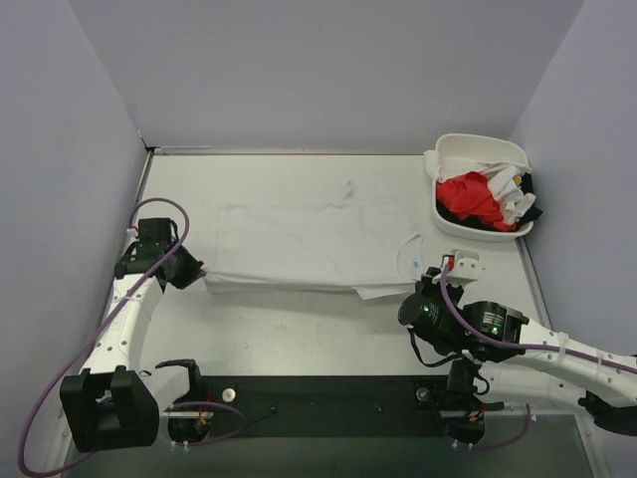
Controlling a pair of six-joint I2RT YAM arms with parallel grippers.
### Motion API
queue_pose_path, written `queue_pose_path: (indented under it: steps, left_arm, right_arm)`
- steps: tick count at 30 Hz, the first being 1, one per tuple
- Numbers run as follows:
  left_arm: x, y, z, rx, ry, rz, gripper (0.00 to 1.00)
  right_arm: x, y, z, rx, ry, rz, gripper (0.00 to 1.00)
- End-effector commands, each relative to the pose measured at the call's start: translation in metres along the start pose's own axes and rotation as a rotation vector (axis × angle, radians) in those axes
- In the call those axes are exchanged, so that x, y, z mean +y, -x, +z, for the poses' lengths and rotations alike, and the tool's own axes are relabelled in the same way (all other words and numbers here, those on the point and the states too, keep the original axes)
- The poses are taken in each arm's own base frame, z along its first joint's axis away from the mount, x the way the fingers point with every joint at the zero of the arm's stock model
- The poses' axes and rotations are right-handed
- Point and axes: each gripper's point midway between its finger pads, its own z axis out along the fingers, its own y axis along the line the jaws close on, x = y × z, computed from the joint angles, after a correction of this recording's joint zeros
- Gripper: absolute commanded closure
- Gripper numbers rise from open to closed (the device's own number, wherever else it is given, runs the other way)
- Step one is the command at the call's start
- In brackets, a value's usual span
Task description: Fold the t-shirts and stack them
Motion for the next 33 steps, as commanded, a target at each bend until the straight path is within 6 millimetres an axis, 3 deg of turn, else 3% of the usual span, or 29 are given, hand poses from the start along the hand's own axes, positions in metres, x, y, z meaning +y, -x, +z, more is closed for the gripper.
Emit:
queue_pose_path:
  steps: [1, 7, 11, 23, 33]
  left_arm:
    - [-0.021, 0.028, -0.006, -0.08, -0.059, 0.007, 1.0]
    - [-0.022, 0.027, 0.001, -0.067, -0.048, 0.023, 1.0]
    - [-0.024, 0.022, 0.008, -0.051, -0.047, 0.035, 1.0]
    - [-0.052, -0.006, 0.02, -0.017, -0.057, 0.107, 1.0]
    - [-0.047, -0.008, 0.026, -0.024, -0.017, 0.105, 1.0]
  right_arm:
    - [0.013, 0.021, 0.009, -0.05, 0.014, -0.021, 1.0]
    - [0.018, 0.024, 0.025, -0.053, 0.025, -0.014, 1.0]
    - [0.022, 0.014, 0.037, 0.007, 0.057, -0.009, 1.0]
    - [0.008, -0.006, 0.068, 0.097, 0.019, 0.011, 1.0]
    - [-0.006, -0.006, 0.085, 0.13, -0.006, 0.044, 1.0]
